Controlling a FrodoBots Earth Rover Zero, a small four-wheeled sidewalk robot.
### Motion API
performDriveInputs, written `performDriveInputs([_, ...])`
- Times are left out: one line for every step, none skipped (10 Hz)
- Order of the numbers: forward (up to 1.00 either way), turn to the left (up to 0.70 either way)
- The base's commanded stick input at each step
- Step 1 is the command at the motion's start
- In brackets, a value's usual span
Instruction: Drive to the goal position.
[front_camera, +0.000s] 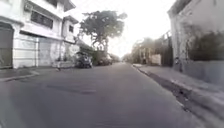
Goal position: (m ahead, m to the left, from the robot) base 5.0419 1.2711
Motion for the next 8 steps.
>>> performDriveInputs([1.00,0.02])
performDriveInputs([1.00,0.02])
performDriveInputs([1.00,-0.08])
performDriveInputs([1.00,-0.38])
performDriveInputs([1.00,-0.14])
performDriveInputs([1.00,0.02])
performDriveInputs([1.00,0.02])
performDriveInputs([1.00,0.02])
